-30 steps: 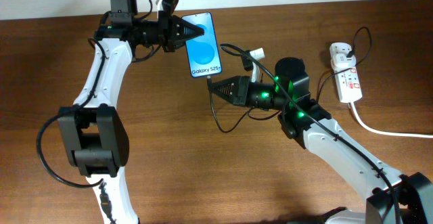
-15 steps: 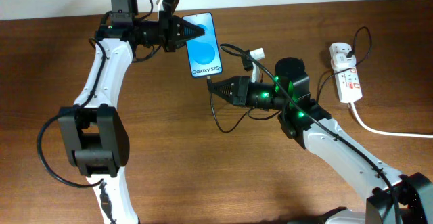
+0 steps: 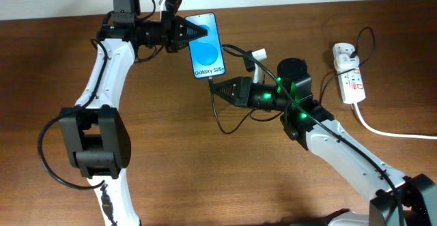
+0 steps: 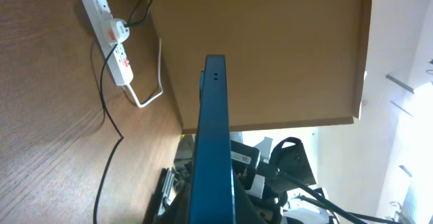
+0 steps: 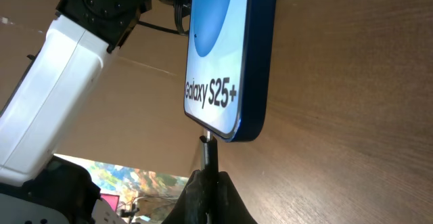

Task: Plug charger to phone and switch on socket
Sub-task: 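Push the plug upward into the phone's bottom port with the right gripper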

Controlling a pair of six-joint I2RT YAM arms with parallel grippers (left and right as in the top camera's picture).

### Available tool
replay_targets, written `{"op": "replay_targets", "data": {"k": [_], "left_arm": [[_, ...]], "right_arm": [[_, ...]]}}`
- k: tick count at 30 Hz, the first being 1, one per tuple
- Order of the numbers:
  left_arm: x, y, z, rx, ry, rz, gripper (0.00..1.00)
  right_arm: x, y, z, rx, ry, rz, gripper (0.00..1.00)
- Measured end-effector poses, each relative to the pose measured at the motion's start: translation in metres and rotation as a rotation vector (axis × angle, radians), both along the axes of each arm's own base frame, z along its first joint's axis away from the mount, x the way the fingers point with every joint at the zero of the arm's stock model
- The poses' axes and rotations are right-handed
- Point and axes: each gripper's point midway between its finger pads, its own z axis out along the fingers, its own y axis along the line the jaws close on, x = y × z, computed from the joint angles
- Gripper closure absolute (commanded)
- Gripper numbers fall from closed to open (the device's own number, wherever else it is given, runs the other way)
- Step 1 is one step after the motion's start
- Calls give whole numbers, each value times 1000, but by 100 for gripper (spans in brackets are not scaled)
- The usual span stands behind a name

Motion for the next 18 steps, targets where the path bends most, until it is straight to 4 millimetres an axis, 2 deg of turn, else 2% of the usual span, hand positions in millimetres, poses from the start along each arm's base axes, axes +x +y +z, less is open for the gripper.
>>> {"op": "replay_targets", "data": {"k": [18], "left_arm": [[1, -1, -1, 3, -30, 2, 100]], "right_arm": [[4, -8, -1, 0, 5, -16, 96]]}}
